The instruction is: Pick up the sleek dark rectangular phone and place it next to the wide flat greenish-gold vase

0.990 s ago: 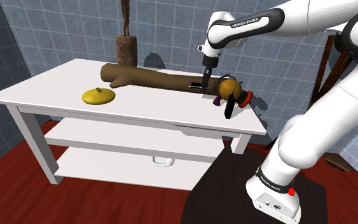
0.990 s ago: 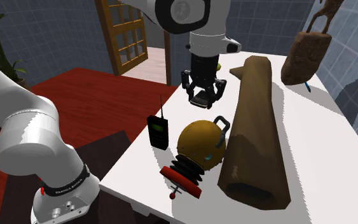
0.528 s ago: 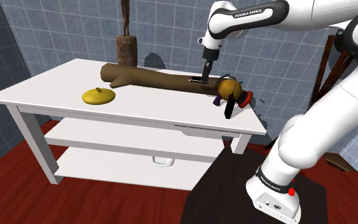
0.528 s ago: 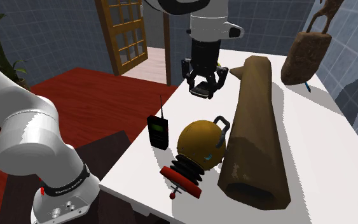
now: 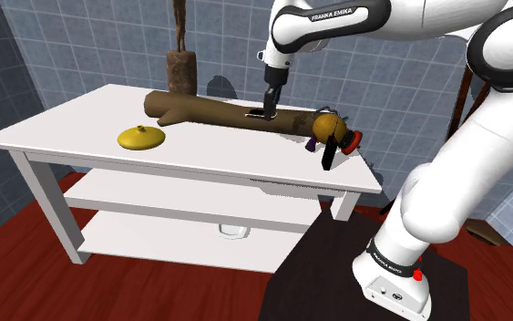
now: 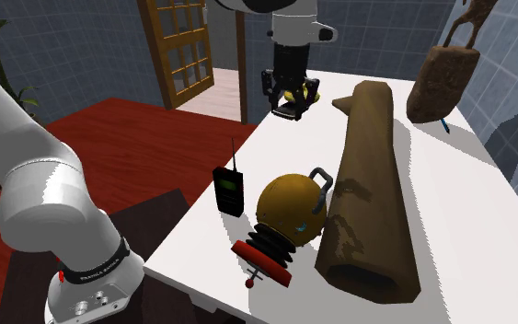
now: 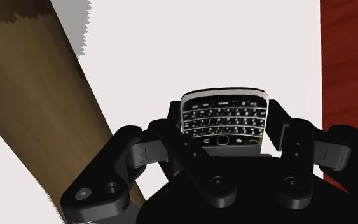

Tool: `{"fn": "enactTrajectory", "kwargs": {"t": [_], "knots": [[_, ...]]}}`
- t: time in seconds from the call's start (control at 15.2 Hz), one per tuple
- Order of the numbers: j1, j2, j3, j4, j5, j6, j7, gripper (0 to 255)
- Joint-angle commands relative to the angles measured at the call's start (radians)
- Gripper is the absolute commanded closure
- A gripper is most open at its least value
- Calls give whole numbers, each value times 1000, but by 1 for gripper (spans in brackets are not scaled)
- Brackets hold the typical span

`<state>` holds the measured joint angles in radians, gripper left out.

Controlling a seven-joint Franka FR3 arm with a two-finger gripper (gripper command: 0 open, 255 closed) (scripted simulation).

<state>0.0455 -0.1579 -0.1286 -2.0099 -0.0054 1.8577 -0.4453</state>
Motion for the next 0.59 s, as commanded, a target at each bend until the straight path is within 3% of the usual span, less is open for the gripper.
{"fn": "enactTrajectory", "kwargs": {"t": [0.0,0.53], "knots": [[20,46,24,46,9,-1,41,255],[92,236,101,272,22,-35,187,255]]}}
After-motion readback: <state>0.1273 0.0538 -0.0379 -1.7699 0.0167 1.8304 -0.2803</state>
